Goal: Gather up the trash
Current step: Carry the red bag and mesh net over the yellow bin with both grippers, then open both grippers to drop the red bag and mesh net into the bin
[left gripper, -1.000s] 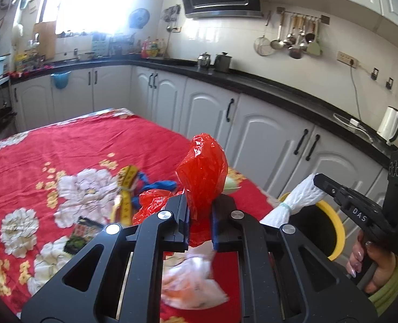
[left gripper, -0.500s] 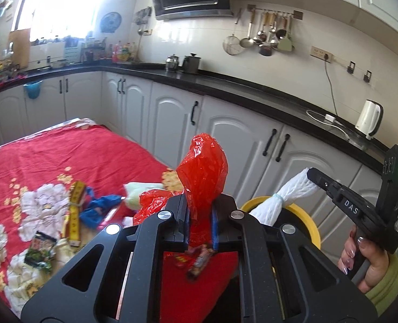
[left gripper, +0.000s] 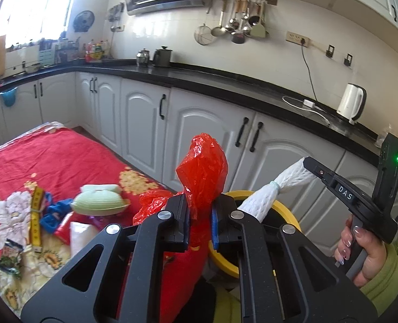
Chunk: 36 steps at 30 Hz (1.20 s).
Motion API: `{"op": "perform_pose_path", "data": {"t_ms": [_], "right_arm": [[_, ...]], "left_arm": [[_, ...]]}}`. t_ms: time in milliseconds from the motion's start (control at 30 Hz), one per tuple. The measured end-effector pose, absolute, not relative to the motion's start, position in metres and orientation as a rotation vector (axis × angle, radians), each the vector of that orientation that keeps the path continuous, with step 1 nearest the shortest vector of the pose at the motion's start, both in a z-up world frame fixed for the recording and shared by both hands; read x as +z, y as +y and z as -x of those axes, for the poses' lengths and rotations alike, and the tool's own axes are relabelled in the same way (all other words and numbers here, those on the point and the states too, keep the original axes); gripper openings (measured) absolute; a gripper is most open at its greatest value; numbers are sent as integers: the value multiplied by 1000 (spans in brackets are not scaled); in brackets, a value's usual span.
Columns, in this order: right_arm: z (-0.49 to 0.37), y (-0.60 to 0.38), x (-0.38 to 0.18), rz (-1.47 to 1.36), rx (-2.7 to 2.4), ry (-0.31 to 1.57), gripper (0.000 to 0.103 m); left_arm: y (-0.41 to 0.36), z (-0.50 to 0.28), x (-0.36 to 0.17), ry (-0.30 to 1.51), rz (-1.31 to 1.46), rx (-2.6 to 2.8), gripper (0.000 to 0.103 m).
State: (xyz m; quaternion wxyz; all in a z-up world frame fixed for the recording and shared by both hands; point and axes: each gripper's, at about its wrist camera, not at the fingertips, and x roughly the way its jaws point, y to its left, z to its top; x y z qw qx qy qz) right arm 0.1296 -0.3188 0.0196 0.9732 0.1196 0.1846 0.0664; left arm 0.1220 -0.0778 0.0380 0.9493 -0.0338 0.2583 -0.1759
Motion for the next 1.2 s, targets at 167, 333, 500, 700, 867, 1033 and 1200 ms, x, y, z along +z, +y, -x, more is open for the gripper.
{"op": "perform_pose_path", "data": {"t_ms": [167, 333, 500, 700, 867, 1033, 1200], "right_arm": [[-124, -333, 14, -232, 89, 368, 6], [-121, -350, 8, -230, 44, 367, 6], [-122, -365, 0, -233, 5, 378, 6], [-120, -375, -14, -224, -36, 396, 6], [-122, -381, -25, -209, -59, 414, 6], [-125, -386, -37, -191, -86, 434, 6], [-129, -385, -49, -180, -95, 460, 6]], "left_arm": [[-98, -128, 32, 538, 53, -393, 6], [-117, -134, 24, 556, 52, -428, 6], [-137, -137, 14, 572, 51, -463, 6], [-157, -143, -1, 606, 55, -505, 6], [-173, -151, -15, 639, 54, -534, 6], [-187, -157, -31, 674, 55, -568, 6], [-196, -163, -47, 704, 53, -588, 6]]}}
